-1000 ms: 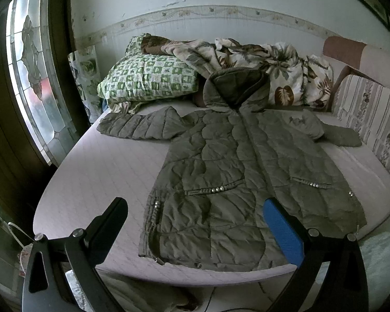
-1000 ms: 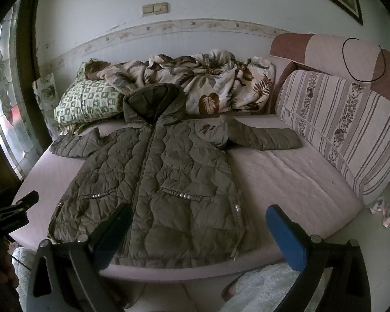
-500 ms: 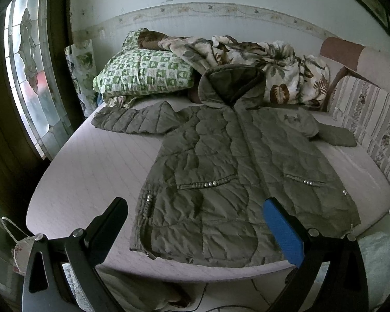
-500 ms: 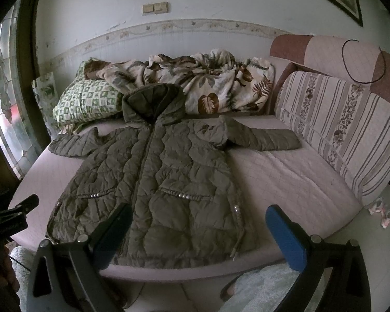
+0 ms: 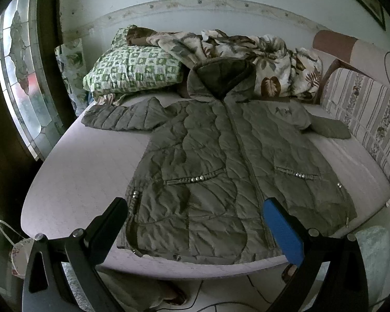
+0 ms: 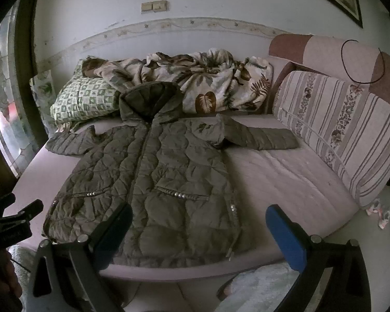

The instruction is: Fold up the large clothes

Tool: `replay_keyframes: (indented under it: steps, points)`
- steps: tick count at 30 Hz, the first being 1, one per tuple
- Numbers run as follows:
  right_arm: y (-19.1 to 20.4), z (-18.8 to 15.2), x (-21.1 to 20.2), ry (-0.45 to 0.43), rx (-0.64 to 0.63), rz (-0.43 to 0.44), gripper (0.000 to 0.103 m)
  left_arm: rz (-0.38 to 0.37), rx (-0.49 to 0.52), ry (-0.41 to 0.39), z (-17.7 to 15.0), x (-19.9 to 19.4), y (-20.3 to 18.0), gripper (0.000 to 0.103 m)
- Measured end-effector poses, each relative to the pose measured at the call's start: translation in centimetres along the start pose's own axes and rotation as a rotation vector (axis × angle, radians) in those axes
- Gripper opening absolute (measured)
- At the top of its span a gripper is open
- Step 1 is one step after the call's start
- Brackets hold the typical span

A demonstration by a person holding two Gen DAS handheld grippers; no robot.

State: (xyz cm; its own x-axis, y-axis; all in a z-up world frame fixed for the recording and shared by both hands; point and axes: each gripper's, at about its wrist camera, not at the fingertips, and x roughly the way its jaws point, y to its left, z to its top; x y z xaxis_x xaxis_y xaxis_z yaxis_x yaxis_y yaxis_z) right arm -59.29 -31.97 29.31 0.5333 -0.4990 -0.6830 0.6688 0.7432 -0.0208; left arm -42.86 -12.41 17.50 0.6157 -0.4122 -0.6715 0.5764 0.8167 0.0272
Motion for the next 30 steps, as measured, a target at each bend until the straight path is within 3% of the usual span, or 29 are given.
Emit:
replay_keyframes:
  steps: [30]
  points:
    - [1.2,0.7,4.0,0.065,-0.023,0.003,0.103,-0.013,-0.007,0.074,0.1,3.6,-0.4,0.103]
